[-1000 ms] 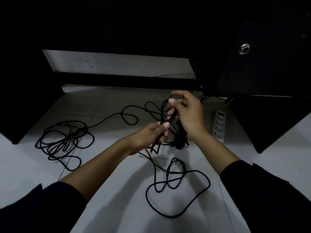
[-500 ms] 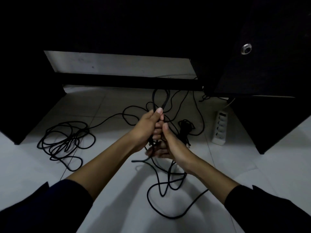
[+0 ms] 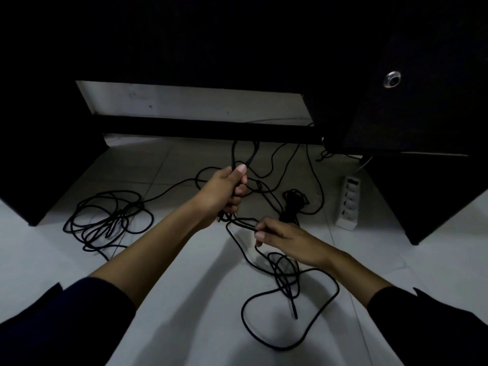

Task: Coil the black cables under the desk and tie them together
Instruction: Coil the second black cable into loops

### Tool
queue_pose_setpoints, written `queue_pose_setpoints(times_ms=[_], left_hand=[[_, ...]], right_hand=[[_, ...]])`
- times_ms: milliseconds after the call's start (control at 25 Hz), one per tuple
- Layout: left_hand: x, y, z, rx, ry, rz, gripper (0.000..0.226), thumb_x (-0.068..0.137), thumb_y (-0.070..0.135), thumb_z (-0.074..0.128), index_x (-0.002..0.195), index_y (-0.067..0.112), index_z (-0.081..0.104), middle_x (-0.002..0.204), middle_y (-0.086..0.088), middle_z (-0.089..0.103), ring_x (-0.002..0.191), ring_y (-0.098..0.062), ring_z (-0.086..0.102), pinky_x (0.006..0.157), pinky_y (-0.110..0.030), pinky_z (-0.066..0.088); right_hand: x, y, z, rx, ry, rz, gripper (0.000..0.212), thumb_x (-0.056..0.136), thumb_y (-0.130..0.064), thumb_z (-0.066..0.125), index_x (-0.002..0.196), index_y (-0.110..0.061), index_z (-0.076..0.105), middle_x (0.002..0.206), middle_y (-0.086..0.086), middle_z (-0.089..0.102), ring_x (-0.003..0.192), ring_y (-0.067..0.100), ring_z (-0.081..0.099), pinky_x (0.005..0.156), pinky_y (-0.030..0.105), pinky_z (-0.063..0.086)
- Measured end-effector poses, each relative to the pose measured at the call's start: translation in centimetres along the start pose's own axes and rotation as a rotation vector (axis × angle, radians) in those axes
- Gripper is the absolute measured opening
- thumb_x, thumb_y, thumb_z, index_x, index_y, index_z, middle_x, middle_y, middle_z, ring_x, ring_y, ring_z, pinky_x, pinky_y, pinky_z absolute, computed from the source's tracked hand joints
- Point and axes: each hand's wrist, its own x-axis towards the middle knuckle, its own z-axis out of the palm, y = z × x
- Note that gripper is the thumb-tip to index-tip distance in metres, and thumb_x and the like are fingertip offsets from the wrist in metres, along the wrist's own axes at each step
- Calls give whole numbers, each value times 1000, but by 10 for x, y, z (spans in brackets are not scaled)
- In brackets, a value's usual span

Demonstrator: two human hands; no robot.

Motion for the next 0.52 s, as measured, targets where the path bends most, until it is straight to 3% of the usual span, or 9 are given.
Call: queue_pose_setpoints(times_ms=[80,160,280,360,440,520], left_hand=[[0,0,-3,80,-10,-10,31,104,33,34,80,14,42,57,4,37,39,-5,25,37,-17,25],[-1,-2,-4,163,-25,-15,30,104,33,35,82,13,43,62,2,44,41,-7,31,39,-19,31],[-1,-5,0,236,-19,-12,30,103,33,37,84,11,45,76,-4,55,53,-12,47,49,-23,45],[-1,-7,5,326,-33,5,33,103,34,36,89,6,49,85,-11,58,69,-21,56,61,-28,51],[0,-8,8,404,-67,31,40,104,33,35,102,-3,54,100,-21,63,92,-32,62,84,-36,52],[-2,-10,8,406,-115,36,40,104,31,34,108,-3,55,102,-20,66,98,-29,65,95,-40,52]], right_hand=[[2,-2,-8,-17,97,-52,16,100,-30,50,99,-17,60,89,0,63,85,11,61,82,31,50],[2,-14,-19,-32,189,-119,16,98,-26,53,98,-16,65,80,-6,58,71,2,57,67,22,49],[7,-36,-32,-170,222,-195,9,92,-24,64,94,-18,70,79,-9,63,70,1,60,61,18,47],[9,-47,-32,-188,260,-207,6,88,-23,69,87,-18,65,74,-9,64,65,4,57,59,17,43],[12,-54,-30,-221,297,-219,13,86,-22,70,83,-15,59,68,-10,58,59,4,50,55,12,36],[14,-60,-30,-276,283,-225,18,86,-21,70,83,-16,53,64,-2,57,56,5,47,53,14,34]])
